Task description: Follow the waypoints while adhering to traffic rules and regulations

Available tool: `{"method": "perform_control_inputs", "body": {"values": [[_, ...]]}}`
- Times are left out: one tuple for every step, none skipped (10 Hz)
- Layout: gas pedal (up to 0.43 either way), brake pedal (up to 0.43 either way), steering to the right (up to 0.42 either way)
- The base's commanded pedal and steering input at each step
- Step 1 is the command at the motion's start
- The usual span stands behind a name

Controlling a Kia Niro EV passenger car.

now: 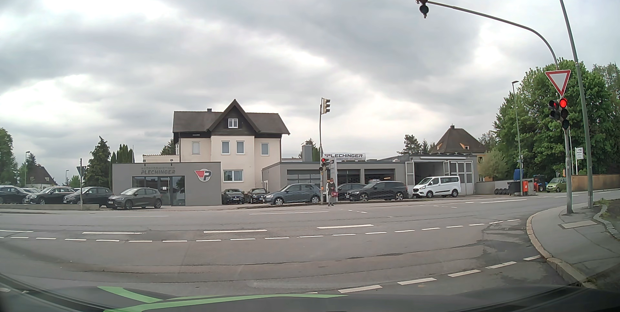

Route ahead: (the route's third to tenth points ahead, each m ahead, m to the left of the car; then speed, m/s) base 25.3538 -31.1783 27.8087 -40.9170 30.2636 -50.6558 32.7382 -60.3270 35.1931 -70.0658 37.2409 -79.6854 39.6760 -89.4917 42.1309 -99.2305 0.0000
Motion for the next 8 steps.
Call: {"method": "perform_control_inputs", "body": {"values": [[0.000,0.287,0.101],[0.000,0.287,0.101],[0.000,0.287,0.101],[0.000,0.287,0.101],[0.000,0.287,0.101],[0.000,0.287,0.101],[0.000,0.287,0.101],[0.000,0.287,0.101]]}}
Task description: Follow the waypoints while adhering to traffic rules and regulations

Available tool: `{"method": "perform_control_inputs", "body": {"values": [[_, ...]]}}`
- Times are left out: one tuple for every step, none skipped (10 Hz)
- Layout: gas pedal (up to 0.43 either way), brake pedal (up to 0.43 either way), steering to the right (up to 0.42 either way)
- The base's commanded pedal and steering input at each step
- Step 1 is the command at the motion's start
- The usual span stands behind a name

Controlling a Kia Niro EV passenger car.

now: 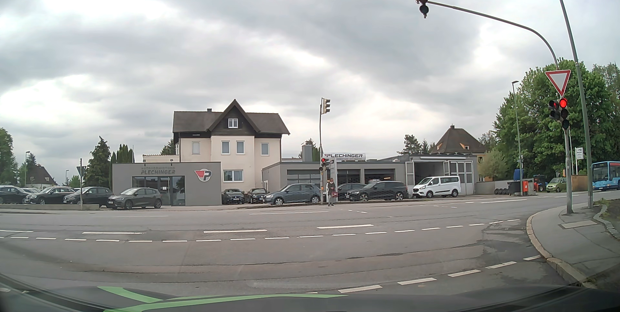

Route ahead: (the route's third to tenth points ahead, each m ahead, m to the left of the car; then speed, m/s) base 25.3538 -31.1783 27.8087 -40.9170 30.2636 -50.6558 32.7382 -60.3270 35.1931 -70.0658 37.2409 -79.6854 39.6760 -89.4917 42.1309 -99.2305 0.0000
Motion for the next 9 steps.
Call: {"method": "perform_control_inputs", "body": {"values": [[0.000,0.287,0.101],[0.000,0.287,0.101],[0.000,0.287,0.101],[0.000,0.287,0.101],[0.000,0.287,0.101],[0.000,0.287,0.101],[0.000,0.287,0.100],[0.000,0.287,0.101],[0.000,0.287,0.101]]}}
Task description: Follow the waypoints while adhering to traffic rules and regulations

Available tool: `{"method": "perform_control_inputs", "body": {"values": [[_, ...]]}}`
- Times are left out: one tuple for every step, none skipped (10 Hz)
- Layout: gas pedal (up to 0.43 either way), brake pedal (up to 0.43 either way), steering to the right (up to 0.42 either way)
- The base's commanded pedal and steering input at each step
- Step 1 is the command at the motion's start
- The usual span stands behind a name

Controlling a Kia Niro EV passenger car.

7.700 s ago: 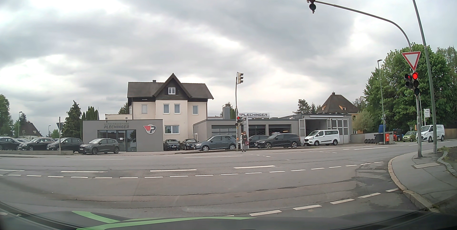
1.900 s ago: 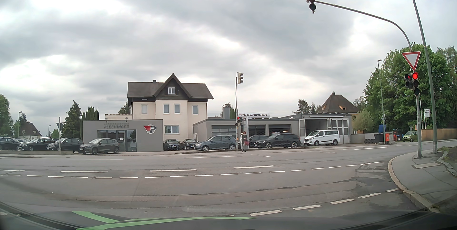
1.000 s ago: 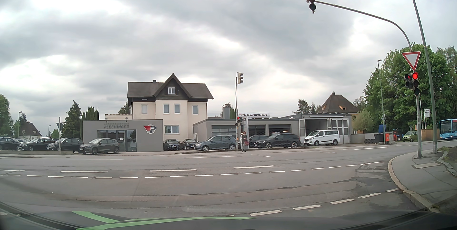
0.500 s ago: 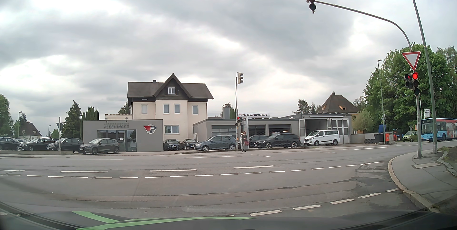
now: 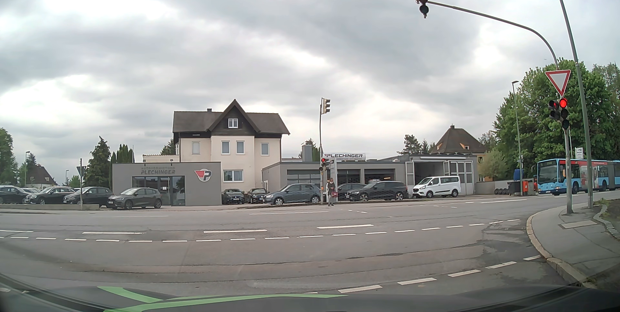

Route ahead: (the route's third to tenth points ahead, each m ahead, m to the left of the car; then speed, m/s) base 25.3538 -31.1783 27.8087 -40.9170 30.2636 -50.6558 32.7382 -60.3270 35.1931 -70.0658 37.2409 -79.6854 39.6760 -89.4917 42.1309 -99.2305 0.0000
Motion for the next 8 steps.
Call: {"method": "perform_control_inputs", "body": {"values": [[0.000,0.287,0.101],[0.000,0.287,0.101],[0.000,0.287,0.101],[0.000,0.287,0.101],[0.000,0.287,0.101],[0.000,0.287,0.101],[0.000,0.287,0.101],[0.000,0.287,0.101]]}}
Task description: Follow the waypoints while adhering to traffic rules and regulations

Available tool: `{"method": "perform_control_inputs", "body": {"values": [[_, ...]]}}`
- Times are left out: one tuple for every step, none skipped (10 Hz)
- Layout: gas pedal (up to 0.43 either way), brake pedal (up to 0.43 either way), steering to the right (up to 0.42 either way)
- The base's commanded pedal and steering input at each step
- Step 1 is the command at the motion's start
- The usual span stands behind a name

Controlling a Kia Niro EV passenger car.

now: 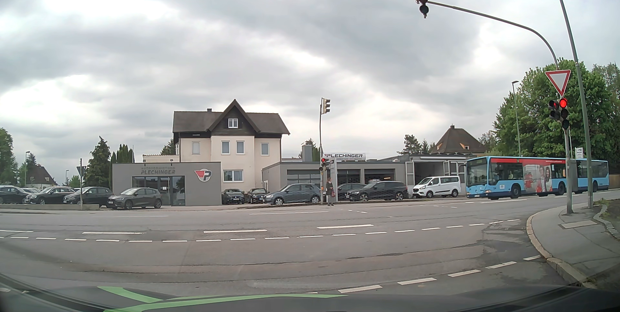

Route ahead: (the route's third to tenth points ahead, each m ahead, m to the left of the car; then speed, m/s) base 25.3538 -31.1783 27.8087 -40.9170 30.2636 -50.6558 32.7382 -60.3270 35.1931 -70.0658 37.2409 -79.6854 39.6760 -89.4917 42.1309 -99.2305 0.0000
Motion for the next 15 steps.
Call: {"method": "perform_control_inputs", "body": {"values": [[0.000,0.287,0.101],[0.000,0.287,0.101],[0.000,0.287,0.101],[0.000,0.287,0.101],[0.000,0.287,0.101],[0.000,0.287,0.101],[0.000,0.287,0.101],[0.000,0.287,0.101],[0.000,0.287,0.101],[0.000,0.287,0.101],[0.000,0.287,0.100],[0.000,0.287,0.101],[0.000,0.287,0.101],[0.000,0.287,0.101],[0.000,0.287,0.101]]}}
